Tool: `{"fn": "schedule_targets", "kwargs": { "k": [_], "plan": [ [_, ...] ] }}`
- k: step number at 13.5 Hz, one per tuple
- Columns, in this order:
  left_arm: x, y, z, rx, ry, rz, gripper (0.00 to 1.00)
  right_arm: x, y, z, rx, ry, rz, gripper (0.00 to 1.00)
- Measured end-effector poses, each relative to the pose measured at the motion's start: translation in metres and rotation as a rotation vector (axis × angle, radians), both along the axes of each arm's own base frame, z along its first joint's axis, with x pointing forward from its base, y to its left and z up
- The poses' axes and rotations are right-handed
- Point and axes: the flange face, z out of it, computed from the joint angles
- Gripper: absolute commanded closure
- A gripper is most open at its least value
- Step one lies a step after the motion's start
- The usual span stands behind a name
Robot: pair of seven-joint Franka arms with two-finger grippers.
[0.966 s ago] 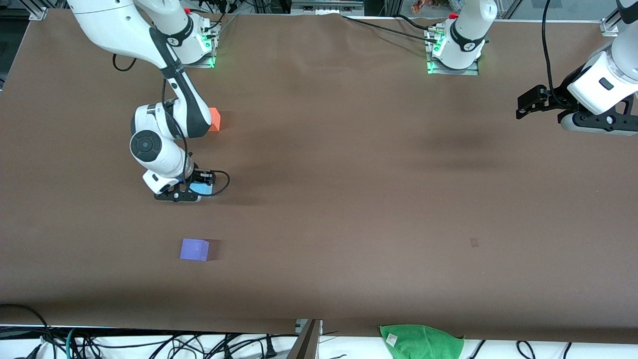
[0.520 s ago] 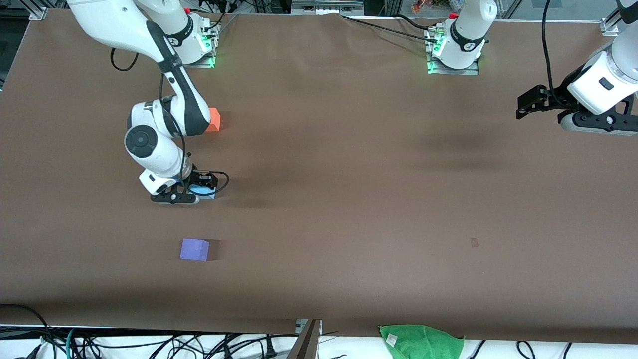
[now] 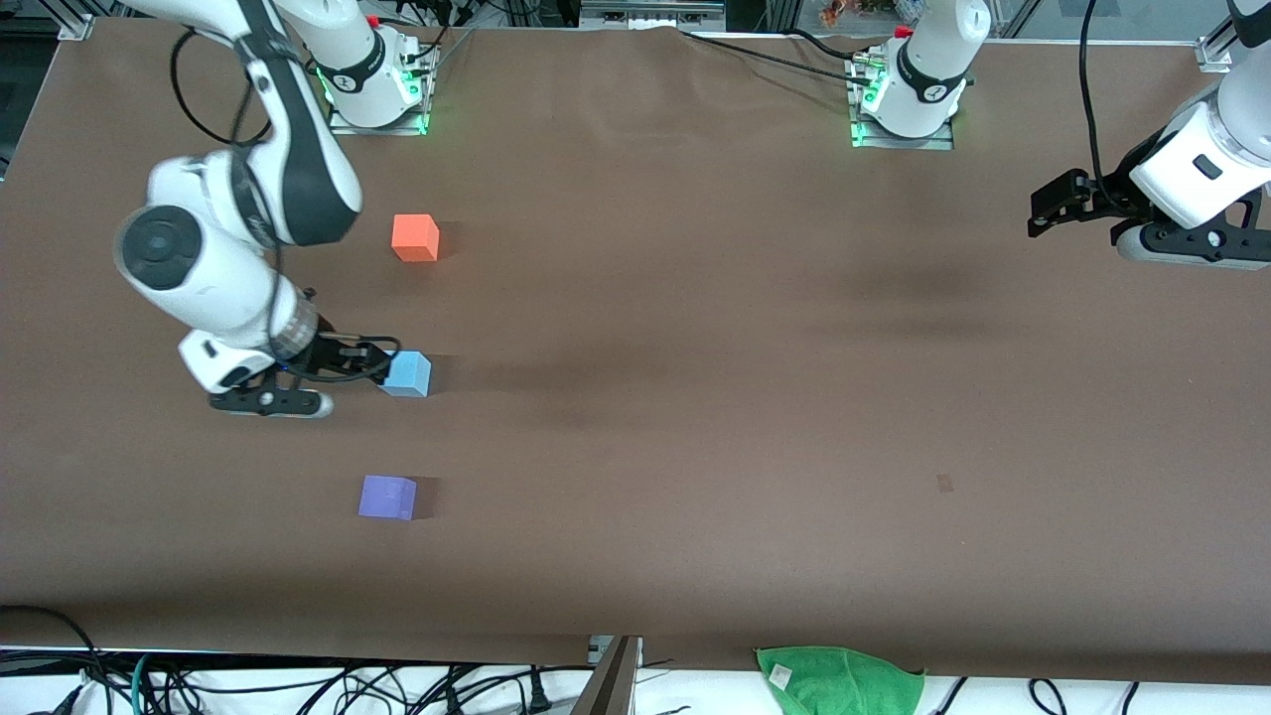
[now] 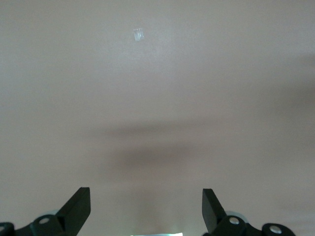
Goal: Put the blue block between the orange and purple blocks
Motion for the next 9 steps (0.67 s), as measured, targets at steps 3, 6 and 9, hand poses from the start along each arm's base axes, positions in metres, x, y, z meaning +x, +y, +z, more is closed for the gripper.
{"fn": "schedule_targets", "kwargs": {
  "k": [3,6,9],
  "plan": [
    [0.0,0.0,0.0,0.0,0.0,-0.001,0.0,-0.007,-0.007,0.081,0.007,-0.005,-0.008,0.0],
    [0.0,-0.002,0.0,0.0,0.0,-0.003,0.0,-0.05,-0.019,0.152,0.019,0.021,-0.005,0.0],
    [0.0,-0.002,0.0,0.0,0.0,-0.004,0.0,-0.065,-0.023,0.171,0.025,0.023,-0.004,0.0]
  ]
}}
